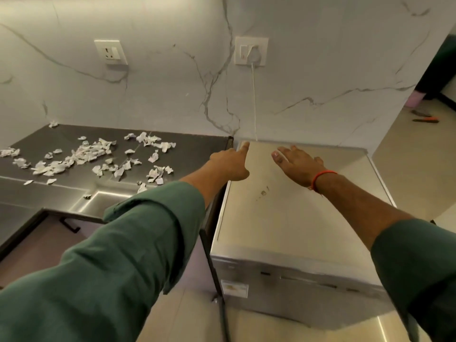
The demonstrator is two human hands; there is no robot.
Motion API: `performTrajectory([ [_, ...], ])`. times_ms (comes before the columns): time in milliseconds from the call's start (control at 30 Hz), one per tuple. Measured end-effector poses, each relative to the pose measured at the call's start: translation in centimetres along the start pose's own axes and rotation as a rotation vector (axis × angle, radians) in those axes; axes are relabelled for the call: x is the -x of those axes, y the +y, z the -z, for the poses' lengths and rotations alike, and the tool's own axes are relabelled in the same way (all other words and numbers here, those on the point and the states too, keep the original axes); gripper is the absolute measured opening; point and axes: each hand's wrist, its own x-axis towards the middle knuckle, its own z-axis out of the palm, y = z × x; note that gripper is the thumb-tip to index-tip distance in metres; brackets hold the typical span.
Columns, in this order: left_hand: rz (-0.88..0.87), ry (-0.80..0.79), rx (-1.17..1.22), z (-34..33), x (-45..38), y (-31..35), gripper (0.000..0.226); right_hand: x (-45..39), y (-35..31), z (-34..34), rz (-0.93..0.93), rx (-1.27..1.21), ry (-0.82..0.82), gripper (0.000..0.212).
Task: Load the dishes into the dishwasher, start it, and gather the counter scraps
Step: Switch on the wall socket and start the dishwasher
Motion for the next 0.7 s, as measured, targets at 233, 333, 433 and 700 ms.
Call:
performTrajectory([
  [233,-0.073,-0.073,0.029,-3.5,5.0,-0.6,0.089,6.0,-0.5,-3.6,-0.102,0.010,-0.051,0.076],
  [333,-0.113,-0.147,0.074,-7.1,7.8,-1.1,0.088,9.6,-0.6,-7.5,-0.138,0.123,-0.126,0.078],
  [433,-0.156,-0.242,0.081,-10.8,10.5,-2.0,0.088,13.4,-0.4,-11.0,-0.151,0.179,-0.222,0.078],
  [700,-0.209,-0.208,0.041,-16.2,15.6,-3.1,0.085,19.0,1.9,-14.4,-0.194,0.236,-0.302,0.078],
])
